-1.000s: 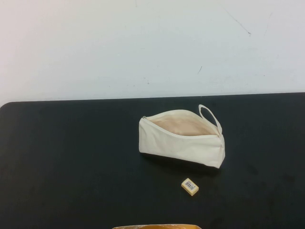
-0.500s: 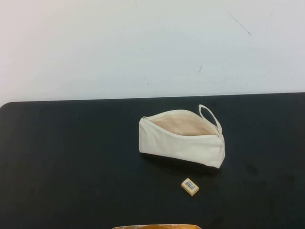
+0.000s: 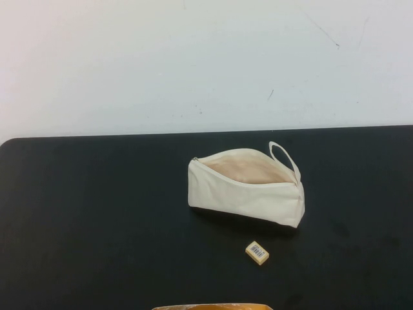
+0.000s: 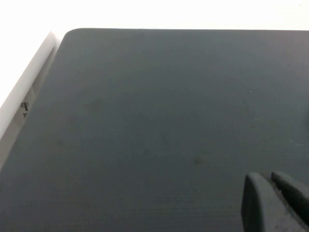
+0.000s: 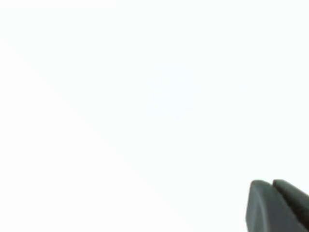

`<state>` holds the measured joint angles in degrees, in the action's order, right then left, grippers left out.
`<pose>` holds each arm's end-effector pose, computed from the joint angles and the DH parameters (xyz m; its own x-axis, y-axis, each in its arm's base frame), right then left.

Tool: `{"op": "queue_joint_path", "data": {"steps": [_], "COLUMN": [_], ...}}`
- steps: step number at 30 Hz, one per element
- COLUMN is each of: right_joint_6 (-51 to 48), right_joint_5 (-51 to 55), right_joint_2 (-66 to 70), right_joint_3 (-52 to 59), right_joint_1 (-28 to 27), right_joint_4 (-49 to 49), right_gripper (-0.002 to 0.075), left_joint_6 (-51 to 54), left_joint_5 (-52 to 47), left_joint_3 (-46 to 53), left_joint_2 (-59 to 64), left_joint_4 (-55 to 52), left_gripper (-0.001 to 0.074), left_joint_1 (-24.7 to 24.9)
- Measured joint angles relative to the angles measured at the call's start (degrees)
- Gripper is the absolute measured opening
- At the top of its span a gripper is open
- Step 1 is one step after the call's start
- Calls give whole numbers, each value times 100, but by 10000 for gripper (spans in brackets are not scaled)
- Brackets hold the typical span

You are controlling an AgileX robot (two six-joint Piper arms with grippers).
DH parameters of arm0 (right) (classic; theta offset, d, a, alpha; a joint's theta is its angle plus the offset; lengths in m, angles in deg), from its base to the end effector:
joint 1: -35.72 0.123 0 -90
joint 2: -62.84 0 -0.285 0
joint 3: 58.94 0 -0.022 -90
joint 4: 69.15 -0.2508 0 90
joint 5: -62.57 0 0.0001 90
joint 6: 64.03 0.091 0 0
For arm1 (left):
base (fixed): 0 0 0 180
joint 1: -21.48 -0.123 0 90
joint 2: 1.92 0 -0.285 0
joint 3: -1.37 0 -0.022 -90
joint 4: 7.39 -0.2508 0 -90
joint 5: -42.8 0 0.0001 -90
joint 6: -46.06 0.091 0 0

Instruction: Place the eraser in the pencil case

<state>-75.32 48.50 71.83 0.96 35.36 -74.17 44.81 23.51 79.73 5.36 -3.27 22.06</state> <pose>0.0190 -0.0020 0.3307 0.5691 -0.1154 -0.8141 0.0879 0.9930 -0.0793 0.0536 -0.0027 0.1767 -0.2588 -0.0869 -0.9620 0.0099 0.9956 -0.0926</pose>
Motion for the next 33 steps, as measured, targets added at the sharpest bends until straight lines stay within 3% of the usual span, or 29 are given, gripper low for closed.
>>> {"op": "queue_joint_path", "data": {"steps": [10, 17, 24, 29, 33], "right_joint_6": [-71, -97, -825, -1099, -1240], "right_joint_5": [3211, 4654, 5649, 5700, 5655], "right_joint_2": [1798, 3171, 4988, 6168, 7049], "right_joint_3": [-1735, -1929, -2172, -2469, -2764], "right_joint_1": [0, 0, 11, 496, 1320], "right_joint_4": [152, -69, -81, -201, -201], "right_gripper": [-1, -1, 4, 93, 246], "left_joint_6": [0, 0, 0, 0, 0], "left_joint_5": [0, 0, 0, 0, 0], "left_joint_3": [0, 0, 0, 0, 0], "left_joint_2": [0, 0, 0, 0, 0], "left_joint_4": [0, 0, 0, 0, 0], "left_gripper": [-1, -1, -1, -1, -1], "left_joint_1": [0, 0, 0, 0, 0]}}
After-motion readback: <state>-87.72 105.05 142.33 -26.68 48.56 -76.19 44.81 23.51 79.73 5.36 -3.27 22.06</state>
